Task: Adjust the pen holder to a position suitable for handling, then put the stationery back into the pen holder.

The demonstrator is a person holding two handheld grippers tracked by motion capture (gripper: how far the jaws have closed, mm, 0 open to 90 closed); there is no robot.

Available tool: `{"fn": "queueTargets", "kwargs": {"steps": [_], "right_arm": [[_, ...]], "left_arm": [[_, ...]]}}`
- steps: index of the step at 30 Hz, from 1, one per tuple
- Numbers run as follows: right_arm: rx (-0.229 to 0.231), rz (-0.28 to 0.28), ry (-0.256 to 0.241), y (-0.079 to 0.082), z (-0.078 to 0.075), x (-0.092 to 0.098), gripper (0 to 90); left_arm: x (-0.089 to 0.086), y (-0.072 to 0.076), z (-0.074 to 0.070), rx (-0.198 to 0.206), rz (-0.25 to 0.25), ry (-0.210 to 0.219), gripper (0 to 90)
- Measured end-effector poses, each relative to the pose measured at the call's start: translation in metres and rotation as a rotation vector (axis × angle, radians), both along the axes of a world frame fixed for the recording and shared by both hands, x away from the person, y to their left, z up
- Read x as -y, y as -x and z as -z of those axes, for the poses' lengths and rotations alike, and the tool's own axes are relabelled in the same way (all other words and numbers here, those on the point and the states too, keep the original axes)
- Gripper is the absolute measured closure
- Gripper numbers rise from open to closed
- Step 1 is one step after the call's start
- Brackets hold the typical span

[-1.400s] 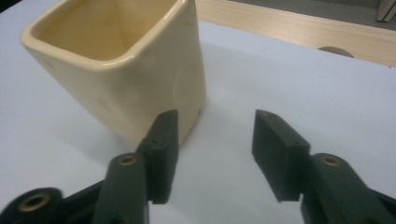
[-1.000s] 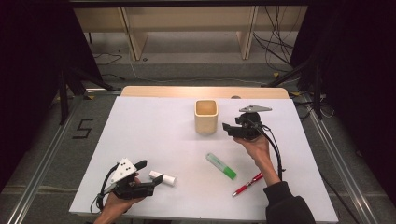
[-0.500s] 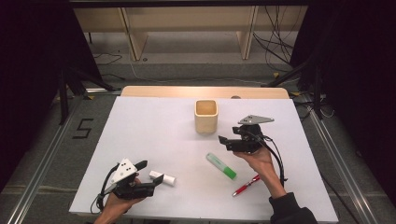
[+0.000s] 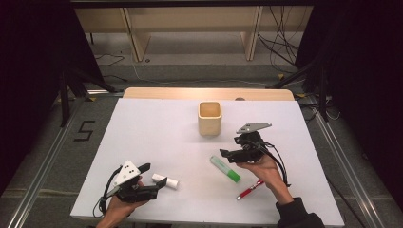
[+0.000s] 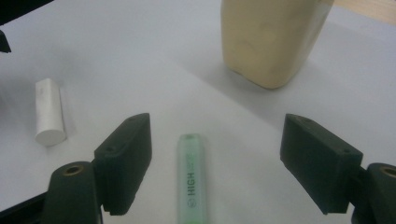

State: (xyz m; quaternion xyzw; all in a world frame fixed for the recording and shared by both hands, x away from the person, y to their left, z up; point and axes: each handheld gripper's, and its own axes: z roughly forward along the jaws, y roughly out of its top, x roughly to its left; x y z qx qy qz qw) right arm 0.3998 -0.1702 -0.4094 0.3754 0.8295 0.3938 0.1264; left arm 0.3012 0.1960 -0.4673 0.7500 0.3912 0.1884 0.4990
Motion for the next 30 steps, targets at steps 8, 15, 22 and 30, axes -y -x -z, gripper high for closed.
{"fn": "queueTargets", "kwargs": {"steps": [8, 15, 22, 30], "right_arm": [[-0.034, -0.03, 0.012, 0.006, -0.001, -0.002, 23.4], [-0.064, -0.041, 0.051, 0.013, 0.005, -0.002, 22.8], [-0.08, -0.048, 0.108, 0.014, 0.011, -0.003, 22.3], [-0.112, -0.046, 0.194, 0.015, 0.02, -0.007, 23.2]], "left_arm": [[-0.002, 0.0, 0.0, -0.003, -0.003, 0.005, 16.8], [-0.002, 0.001, 0.0, 0.001, 0.0, -0.001, 16.8], [-0.002, 0.0, 0.0, 0.0, -0.003, 0.002, 16.8], [-0.003, 0.001, 0.0, 0.001, -0.002, -0.002, 16.8]]}}
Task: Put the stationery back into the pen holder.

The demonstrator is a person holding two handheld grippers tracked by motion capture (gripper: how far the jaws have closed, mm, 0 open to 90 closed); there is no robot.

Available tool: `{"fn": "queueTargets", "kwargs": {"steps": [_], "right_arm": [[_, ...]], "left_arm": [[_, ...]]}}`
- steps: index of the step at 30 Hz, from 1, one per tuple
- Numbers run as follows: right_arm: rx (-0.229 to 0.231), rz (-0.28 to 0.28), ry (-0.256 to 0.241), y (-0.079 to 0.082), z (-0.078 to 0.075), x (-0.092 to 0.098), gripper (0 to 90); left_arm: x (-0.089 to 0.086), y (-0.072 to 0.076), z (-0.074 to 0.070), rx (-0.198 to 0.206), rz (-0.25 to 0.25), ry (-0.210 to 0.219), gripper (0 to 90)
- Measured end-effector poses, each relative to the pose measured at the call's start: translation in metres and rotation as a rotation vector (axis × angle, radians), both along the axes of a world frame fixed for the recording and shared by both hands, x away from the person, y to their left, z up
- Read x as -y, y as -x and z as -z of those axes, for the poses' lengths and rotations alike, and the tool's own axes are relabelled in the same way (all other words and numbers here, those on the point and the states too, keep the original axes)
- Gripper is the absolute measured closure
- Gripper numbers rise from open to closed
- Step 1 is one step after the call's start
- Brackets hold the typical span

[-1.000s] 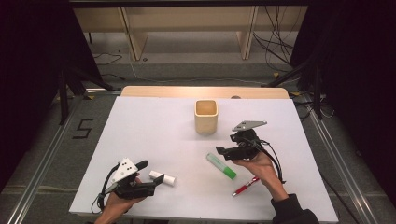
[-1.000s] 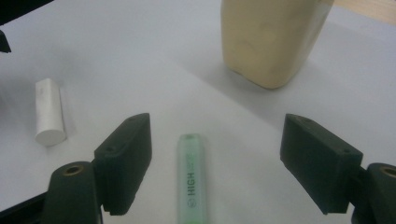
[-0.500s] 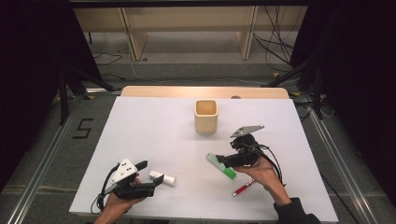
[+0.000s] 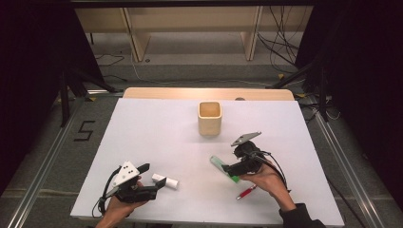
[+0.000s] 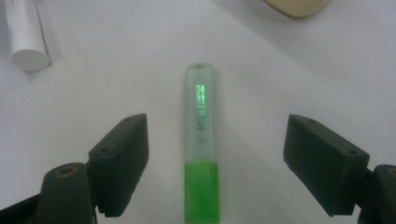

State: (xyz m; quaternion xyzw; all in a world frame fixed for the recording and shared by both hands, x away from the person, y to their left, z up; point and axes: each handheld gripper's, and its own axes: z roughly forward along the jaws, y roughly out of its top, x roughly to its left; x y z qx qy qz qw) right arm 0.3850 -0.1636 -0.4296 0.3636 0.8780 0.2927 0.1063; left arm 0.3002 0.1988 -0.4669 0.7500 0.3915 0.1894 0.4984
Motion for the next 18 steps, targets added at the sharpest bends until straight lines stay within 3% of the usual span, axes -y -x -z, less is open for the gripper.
{"fn": "queueTargets", "kwargs": {"steps": [5, 18], "right_arm": [[-0.047, 0.011, 0.027, -0.001, 0.004, -0.001, 23.8], [-0.1, -0.021, 0.112, 0.0, 0.017, -0.007, 36.0]], "left_arm": [[-0.001, 0.001, -0.001, 0.005, 0.001, 0.002, 16.8], [0.0, 0.001, 0.0, 0.005, 0.003, -0.002, 16.8]]}}
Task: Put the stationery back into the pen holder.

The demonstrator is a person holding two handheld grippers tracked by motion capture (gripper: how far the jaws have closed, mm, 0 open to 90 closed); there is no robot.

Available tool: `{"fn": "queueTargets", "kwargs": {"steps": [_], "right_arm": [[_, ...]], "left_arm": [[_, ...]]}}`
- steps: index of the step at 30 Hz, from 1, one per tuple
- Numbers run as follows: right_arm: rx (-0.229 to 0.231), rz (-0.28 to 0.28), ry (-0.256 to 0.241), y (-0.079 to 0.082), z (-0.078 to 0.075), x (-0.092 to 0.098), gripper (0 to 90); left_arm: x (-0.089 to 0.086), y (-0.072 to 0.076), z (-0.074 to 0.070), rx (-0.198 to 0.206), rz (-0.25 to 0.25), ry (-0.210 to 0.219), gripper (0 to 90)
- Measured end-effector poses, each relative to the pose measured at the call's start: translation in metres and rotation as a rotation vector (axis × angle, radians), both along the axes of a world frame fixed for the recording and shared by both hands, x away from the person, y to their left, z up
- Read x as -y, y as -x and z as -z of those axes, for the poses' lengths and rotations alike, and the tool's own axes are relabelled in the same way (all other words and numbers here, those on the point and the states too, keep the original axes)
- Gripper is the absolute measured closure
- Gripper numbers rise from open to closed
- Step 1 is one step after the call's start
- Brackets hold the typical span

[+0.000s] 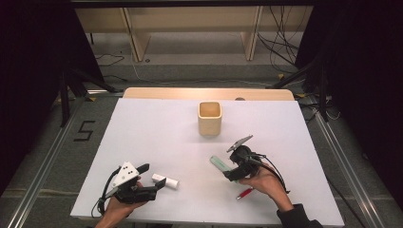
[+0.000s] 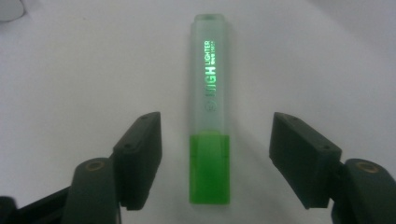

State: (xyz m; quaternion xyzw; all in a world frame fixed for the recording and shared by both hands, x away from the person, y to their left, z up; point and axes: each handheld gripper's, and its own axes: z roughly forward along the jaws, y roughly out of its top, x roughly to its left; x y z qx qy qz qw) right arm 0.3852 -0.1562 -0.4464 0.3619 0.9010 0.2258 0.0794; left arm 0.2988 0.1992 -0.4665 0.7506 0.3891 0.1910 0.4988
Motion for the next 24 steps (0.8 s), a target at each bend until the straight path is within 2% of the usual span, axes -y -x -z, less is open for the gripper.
{"fn": "queueTargets", "kwargs": {"steps": [9, 24], "right_arm": [[-0.051, -0.011, 0.028, -0.002, 0.01, -0.003, 46.2], [-0.05, -0.022, 0.081, -0.003, 0.017, -0.009, 60.1]], "left_arm": [[0.001, 0.0, 0.0, 0.002, 0.01, 0.0, 16.7], [0.001, 0.0, 0.001, 0.002, 0.011, -0.006, 16.8]]}}
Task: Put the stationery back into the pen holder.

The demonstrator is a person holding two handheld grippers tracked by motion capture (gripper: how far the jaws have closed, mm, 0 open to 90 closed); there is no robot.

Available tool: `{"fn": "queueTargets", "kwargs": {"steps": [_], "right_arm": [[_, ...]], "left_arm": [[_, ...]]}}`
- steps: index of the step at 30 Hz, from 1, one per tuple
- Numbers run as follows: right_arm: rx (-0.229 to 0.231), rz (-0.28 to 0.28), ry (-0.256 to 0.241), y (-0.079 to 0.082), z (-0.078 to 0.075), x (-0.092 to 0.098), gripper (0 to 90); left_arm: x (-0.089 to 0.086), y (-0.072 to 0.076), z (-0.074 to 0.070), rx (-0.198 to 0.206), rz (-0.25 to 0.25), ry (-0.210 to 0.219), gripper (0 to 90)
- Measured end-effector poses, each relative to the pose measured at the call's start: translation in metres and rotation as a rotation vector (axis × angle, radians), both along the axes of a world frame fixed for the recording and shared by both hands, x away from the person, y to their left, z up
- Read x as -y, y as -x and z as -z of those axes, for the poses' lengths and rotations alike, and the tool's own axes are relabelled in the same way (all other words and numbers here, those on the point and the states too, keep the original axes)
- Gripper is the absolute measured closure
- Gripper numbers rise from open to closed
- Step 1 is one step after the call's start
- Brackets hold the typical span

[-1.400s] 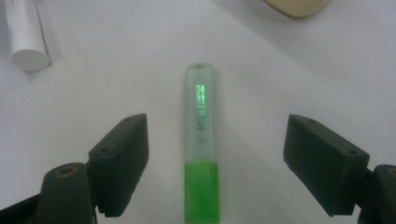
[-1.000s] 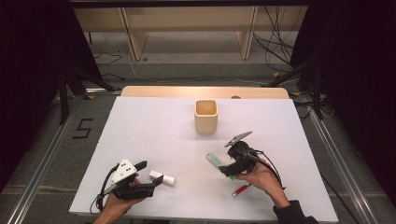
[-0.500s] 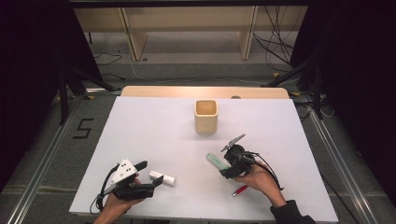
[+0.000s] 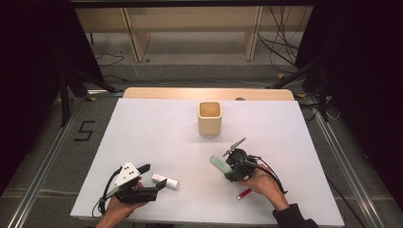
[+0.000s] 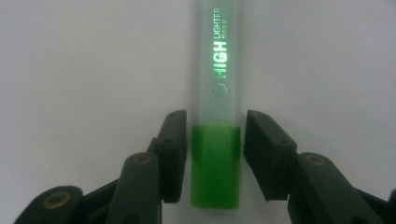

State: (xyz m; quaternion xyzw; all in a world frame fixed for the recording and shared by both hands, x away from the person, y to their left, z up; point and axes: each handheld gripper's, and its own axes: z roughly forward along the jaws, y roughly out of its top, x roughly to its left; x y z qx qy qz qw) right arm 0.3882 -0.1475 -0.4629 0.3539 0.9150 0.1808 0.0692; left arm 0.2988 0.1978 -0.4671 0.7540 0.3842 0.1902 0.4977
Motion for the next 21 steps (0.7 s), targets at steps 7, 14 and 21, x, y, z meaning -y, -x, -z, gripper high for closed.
{"fn": "queueTargets", "kwargs": {"steps": [7, 14, 21], "right_arm": [[0.012, 0.007, 0.021, 0.0004, -0.0001, -0.0022, 64.0], [-0.001, 0.007, 0.042, 0.0006, -0.0011, -0.0057, 66.4], [0.003, 0.004, 0.048, 0.001, -0.0011, -0.0063, 67.2]], "left_arm": [[-0.0002, -0.0003, 0.0, -0.001, -0.002, 0.0, 16.8], [-0.0002, -0.0004, 0.0001, -0.001, -0.002, -0.002, 16.8], [0.0005, -0.0002, 0.0004, -0.002, -0.003, -0.004, 16.8]]}}
